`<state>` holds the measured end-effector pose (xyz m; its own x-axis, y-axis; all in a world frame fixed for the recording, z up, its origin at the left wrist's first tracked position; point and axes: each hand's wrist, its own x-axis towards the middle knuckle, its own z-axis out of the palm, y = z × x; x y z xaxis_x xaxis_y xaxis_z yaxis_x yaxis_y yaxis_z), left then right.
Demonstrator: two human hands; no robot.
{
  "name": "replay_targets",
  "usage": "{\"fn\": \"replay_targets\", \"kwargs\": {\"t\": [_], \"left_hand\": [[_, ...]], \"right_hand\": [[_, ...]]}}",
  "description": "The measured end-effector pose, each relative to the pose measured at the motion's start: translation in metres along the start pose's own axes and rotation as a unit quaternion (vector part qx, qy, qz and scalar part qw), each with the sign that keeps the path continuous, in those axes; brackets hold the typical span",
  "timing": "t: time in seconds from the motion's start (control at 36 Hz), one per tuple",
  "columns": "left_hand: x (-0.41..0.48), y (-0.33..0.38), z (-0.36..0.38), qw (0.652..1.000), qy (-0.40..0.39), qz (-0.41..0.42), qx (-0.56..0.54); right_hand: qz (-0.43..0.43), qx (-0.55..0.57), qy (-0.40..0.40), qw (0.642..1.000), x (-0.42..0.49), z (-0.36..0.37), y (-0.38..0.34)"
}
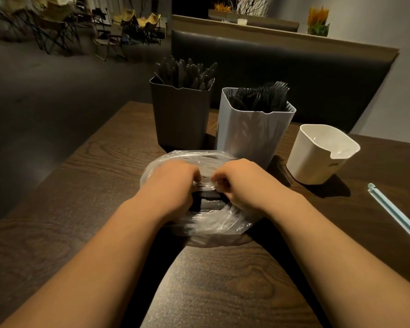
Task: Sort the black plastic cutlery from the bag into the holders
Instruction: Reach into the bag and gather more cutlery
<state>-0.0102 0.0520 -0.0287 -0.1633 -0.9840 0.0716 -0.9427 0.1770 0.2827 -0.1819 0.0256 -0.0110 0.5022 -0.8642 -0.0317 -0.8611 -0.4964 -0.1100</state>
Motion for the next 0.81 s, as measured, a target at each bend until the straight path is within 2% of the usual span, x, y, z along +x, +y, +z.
{"fn": "replay_targets", "kwargs": {"t": [0.08, 0.33, 0.42, 0.47, 0.58, 0.67, 0.81], "left_hand": [[0.001, -0.001, 0.003, 1.000, -0.002, 0.001, -0.021], [-0.002, 0.004, 0.000, 0.996, 0.037, 0.014, -0.084], [-0.003, 0.007, -0.004, 0.988, 0.080, -0.006, -0.129], [-0.003, 0.007, -0.007, 0.978, 0.115, -0.006, -0.173], [-0.005, 0.008, -0.015, 0.944, 0.141, 0.001, -0.297], [-0.007, 0.007, -0.019, 0.941, 0.124, 0.016, -0.315], [-0.010, 0.013, -0.019, 0.928, 0.064, 0.048, -0.364]], "right_hand": [[-0.031, -0.016, 0.035, 0.999, -0.005, 0.003, 0.001], [-0.051, 0.081, 0.215, 0.972, -0.008, 0.015, 0.007], [-0.068, 0.126, 0.312, 0.939, -0.007, 0.016, 0.009], [-0.062, 0.197, 0.369, 0.906, -0.006, 0.012, 0.008], [-0.020, 0.327, 0.437, 0.838, -0.001, 0.005, 0.006], [-0.035, 0.365, 0.440, 0.820, -0.002, 0.005, 0.004], [-0.032, 0.350, 0.490, 0.798, -0.004, 0.009, 0.002]]}}
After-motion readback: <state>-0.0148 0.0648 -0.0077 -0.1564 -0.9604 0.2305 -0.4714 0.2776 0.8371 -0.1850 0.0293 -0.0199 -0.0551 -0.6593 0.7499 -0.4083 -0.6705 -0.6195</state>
